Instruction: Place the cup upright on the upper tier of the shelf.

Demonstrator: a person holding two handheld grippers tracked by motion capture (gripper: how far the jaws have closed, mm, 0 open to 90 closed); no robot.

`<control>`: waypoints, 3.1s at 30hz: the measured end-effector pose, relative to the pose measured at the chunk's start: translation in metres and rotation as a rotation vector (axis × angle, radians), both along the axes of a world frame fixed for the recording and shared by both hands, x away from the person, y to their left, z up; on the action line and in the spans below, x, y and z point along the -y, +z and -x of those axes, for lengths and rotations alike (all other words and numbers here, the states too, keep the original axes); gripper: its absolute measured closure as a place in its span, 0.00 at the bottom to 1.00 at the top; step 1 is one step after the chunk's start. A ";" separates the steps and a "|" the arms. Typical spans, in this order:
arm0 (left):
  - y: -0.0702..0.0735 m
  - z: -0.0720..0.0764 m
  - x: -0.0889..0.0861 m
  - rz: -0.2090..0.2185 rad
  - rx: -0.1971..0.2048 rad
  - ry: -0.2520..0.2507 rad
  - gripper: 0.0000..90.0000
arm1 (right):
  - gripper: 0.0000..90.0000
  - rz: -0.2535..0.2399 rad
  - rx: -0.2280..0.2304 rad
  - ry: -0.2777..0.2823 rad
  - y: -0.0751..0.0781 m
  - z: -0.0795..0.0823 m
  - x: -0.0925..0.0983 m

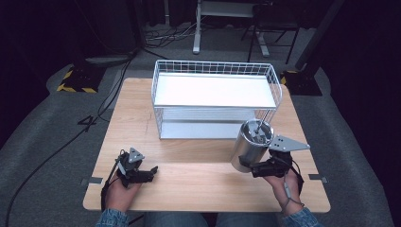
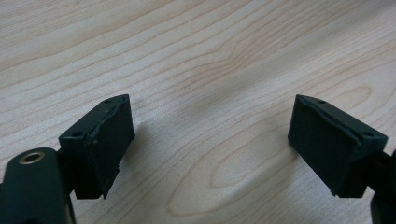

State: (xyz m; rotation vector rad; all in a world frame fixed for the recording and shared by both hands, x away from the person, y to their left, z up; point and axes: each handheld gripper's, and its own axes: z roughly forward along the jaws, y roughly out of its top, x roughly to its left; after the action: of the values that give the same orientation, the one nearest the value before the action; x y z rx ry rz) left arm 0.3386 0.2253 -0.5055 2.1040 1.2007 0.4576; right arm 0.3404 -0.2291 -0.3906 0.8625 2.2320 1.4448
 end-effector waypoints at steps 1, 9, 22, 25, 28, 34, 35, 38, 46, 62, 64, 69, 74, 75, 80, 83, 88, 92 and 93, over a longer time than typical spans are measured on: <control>0.000 0.000 0.000 0.001 0.000 0.000 0.17 | 0.04 0.000 0.000 0.000 0.002 -0.001 0.000; 0.000 0.000 0.000 0.001 0.000 -0.001 0.17 | 0.04 0.002 0.016 0.005 0.033 -0.010 -0.002; 0.000 0.000 0.000 0.000 -0.001 0.001 0.17 | 0.04 -0.013 0.045 -0.006 0.083 -0.029 -0.006; 0.000 0.000 0.000 0.000 -0.002 0.001 0.17 | 0.04 -0.005 0.046 -0.014 0.093 -0.036 -0.008; 0.000 0.000 0.000 0.000 -0.001 0.001 0.17 | 0.04 -0.001 0.048 -0.020 0.101 -0.042 -0.009; 0.000 0.000 0.000 0.001 -0.001 0.002 0.17 | 0.04 -0.012 0.061 -0.027 0.120 -0.056 -0.012; 0.000 0.000 0.000 0.000 -0.001 0.002 0.17 | 0.04 -0.009 0.062 -0.028 0.122 -0.058 -0.013; 0.000 0.000 0.000 -0.001 0.000 0.002 0.17 | 0.04 0.005 0.072 -0.031 0.128 -0.065 -0.016; 0.000 0.001 -0.001 -0.002 -0.001 0.004 0.17 | 0.04 0.009 0.064 -0.038 0.137 -0.088 -0.027; 0.000 0.001 -0.001 -0.003 -0.003 0.005 0.16 | 0.04 -0.004 0.081 -0.090 0.148 -0.130 -0.046; 0.000 0.001 -0.001 -0.002 -0.003 0.005 0.16 | 0.04 -0.003 0.084 -0.091 0.148 -0.133 -0.049; 0.000 0.000 0.000 -0.002 -0.008 0.015 0.13 | 0.04 0.006 0.093 -0.094 0.146 -0.145 -0.059; 0.000 -0.001 0.000 -0.007 -0.013 0.010 0.11 | 0.04 0.002 0.093 -0.092 0.143 -0.153 -0.066; 0.000 -0.001 0.000 -0.005 -0.013 0.011 0.11 | 0.04 -0.001 0.091 -0.094 0.141 -0.155 -0.067; 0.000 -0.001 0.000 -0.006 -0.016 0.008 0.10 | 0.04 -0.008 0.082 -0.098 0.136 -0.160 -0.070; 0.000 -0.002 0.000 -0.012 -0.014 0.007 0.09 | 0.04 0.000 0.079 -0.104 0.131 -0.164 -0.071; -0.001 -0.002 0.001 -0.008 -0.027 0.002 0.05 | 0.04 -0.005 0.076 -0.106 0.125 -0.167 -0.071; 0.000 -0.002 0.001 -0.018 -0.033 -0.008 0.03 | 0.04 -0.006 0.066 -0.112 0.118 -0.168 -0.071; -0.001 -0.003 0.002 -0.017 -0.036 -0.007 0.02 | 0.04 -0.007 0.062 -0.113 0.117 -0.169 -0.071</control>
State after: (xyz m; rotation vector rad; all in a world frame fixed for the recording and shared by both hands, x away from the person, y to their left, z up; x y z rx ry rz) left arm 0.3412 0.2236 -0.5063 2.1390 1.2130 0.4304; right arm 0.5091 -0.1582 -0.2737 0.9171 2.0994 1.4093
